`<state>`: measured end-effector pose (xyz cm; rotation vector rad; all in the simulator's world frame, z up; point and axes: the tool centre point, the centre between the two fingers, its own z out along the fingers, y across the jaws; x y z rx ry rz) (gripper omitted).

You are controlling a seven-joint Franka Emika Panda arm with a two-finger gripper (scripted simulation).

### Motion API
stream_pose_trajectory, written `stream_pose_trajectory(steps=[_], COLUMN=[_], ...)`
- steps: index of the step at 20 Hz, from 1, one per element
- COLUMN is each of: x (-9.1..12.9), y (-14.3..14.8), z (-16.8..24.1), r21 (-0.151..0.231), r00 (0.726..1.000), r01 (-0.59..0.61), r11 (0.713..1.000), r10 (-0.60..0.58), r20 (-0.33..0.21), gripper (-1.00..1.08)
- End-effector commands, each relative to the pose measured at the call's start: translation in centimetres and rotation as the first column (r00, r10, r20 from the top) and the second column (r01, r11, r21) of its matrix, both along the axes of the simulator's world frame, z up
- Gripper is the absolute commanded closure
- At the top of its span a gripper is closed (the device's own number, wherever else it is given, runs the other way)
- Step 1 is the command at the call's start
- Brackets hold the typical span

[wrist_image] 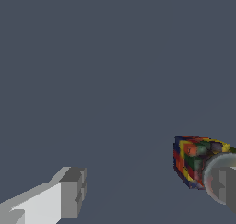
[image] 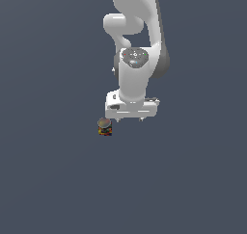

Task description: Pick up the object and move it to a goal position.

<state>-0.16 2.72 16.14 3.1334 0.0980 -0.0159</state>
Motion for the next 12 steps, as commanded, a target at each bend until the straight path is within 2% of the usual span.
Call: stream_pose_trajectory(steps=[1, 8, 12], x=[0.0, 1.1, 1.3], y=[0.0, -0.7, -0.7], z=[0.0, 2.1, 2.6], r21=[0.0, 0.016, 0.019], r00=[1.0, 0.998, 0.997], r01=[0.0, 0.051, 0.06], r11=[1.0, 0.999, 0.998], r10=[0.0, -0.051, -0.061], r20=[0.0, 0.046, 0.054], gripper=[-0.92, -0.92, -0.92])
